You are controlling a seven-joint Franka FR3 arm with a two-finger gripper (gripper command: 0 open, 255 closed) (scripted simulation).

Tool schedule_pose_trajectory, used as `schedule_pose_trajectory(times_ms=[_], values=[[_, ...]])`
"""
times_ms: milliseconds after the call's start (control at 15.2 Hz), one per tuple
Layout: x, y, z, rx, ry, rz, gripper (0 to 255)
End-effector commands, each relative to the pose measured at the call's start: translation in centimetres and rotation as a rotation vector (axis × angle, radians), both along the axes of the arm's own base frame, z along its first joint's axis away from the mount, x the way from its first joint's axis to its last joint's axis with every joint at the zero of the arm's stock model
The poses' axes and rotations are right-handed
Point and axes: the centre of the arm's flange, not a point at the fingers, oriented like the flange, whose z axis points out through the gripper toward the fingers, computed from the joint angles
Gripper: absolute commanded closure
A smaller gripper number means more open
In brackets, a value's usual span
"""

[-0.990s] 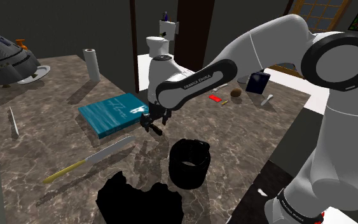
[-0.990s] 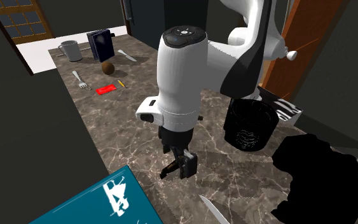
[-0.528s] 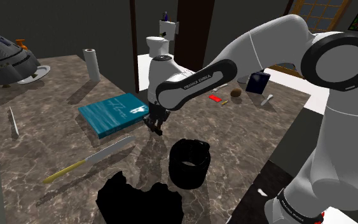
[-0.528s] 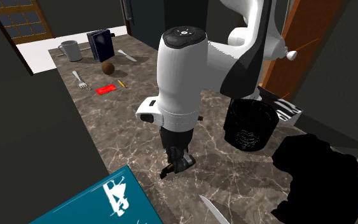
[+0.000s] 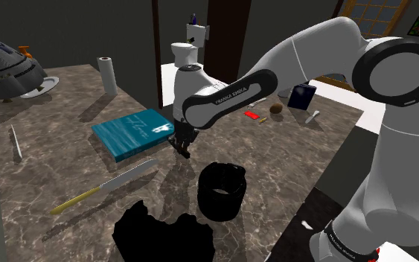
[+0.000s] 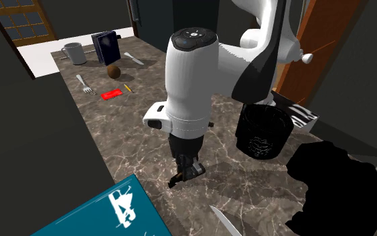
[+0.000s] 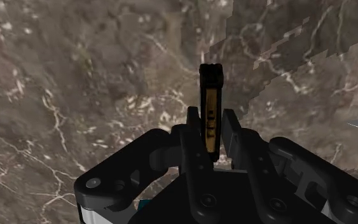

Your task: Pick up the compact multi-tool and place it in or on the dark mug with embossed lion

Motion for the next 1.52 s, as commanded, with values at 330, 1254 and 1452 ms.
schedule_pose_trajectory(times_ms=[330, 1254, 1452], values=[[0.0, 0.0, 3.2, 0.000, 0.000, 0.000, 255], [0.0, 0.0, 10.5, 0.000, 0.000, 0.000, 255], [0.0, 0.0, 12.1, 0.000, 0.000, 0.000, 255]])
